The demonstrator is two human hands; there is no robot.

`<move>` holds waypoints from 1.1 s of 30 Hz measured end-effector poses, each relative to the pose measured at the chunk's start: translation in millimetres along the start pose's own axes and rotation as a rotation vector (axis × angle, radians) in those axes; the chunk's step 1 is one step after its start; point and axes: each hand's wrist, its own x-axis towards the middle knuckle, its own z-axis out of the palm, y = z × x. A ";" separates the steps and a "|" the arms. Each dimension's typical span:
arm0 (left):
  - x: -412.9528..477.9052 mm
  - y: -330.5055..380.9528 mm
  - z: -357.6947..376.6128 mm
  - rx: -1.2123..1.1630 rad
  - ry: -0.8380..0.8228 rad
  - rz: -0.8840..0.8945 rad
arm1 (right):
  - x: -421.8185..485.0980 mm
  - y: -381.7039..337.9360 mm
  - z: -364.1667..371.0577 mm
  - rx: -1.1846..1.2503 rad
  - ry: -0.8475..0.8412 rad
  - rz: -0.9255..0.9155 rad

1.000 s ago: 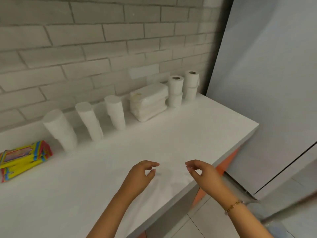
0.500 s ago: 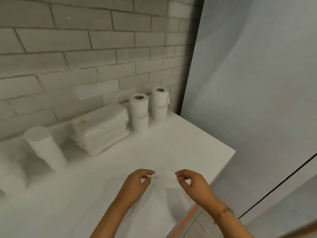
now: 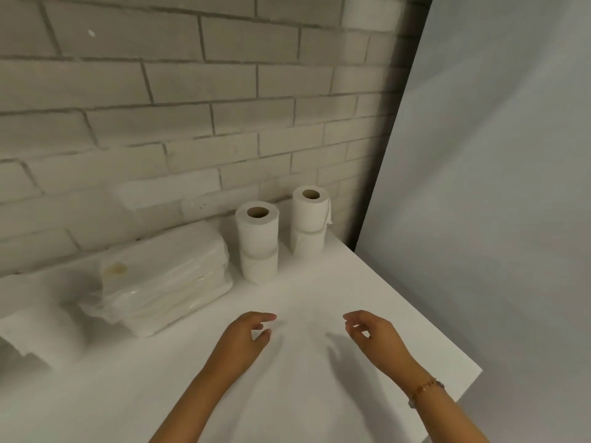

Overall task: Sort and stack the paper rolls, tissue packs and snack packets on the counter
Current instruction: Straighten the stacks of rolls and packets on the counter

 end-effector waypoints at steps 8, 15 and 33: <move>42.8 -4.9 -3.7 -0.057 0.250 -0.190 | 119.7 8.8 -19.1 0.091 -0.113 -0.027; 96.1 19.1 -1.1 -0.230 0.440 -0.379 | 210.6 3.1 -41.0 0.235 -0.192 -0.086; 180.2 14.4 -4.8 -0.187 0.440 -0.315 | 318.7 -12.9 -38.2 0.392 -0.446 -0.362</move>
